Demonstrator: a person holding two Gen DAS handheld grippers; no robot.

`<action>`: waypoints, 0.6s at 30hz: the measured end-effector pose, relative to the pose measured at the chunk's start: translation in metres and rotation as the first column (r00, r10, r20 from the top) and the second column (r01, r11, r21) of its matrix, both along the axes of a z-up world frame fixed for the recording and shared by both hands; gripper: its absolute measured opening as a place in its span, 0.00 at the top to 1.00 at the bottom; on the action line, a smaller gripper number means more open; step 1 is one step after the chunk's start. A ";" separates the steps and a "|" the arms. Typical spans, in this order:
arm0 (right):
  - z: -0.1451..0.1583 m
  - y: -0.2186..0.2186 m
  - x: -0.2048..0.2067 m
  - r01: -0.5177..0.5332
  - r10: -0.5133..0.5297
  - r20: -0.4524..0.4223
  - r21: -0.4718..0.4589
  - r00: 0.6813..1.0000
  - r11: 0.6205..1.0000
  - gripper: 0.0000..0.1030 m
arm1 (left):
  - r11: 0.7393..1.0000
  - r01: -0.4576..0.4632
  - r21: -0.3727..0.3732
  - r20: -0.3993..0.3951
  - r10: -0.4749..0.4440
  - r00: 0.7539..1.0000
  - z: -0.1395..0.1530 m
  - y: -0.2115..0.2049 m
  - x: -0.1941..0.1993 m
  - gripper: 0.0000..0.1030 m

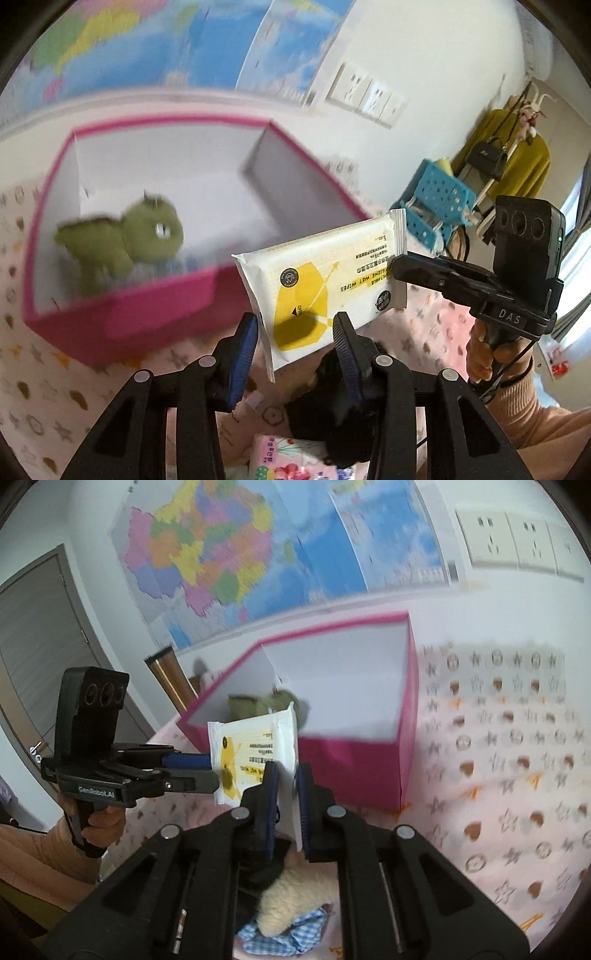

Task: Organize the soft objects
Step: 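Carry the wipes packet into the pink box and release it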

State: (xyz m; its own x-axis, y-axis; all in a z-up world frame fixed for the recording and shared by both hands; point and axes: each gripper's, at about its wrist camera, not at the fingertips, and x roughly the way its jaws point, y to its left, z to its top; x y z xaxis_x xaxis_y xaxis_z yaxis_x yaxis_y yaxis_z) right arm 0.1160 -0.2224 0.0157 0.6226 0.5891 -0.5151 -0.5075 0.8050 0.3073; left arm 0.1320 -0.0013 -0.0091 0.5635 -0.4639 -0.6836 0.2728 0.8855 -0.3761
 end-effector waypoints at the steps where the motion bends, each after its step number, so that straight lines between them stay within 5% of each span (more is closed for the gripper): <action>1: 0.006 0.000 0.000 0.000 0.000 0.011 0.004 1.000 1.000 0.88 | 1.000 -0.001 0.003 0.023 0.001 1.000 0.008 0.001 -0.002 0.59; 10: 0.042 0.002 0.019 0.019 -0.018 0.069 -0.004 0.997 1.000 0.88 | 1.000 -0.012 0.020 0.138 0.010 0.990 0.056 0.003 0.004 0.59; 18: 0.048 -0.001 0.055 0.035 -0.036 0.036 0.018 0.999 0.999 0.88 | 0.999 -0.046 0.010 0.099 0.045 0.994 0.060 0.000 0.038 0.60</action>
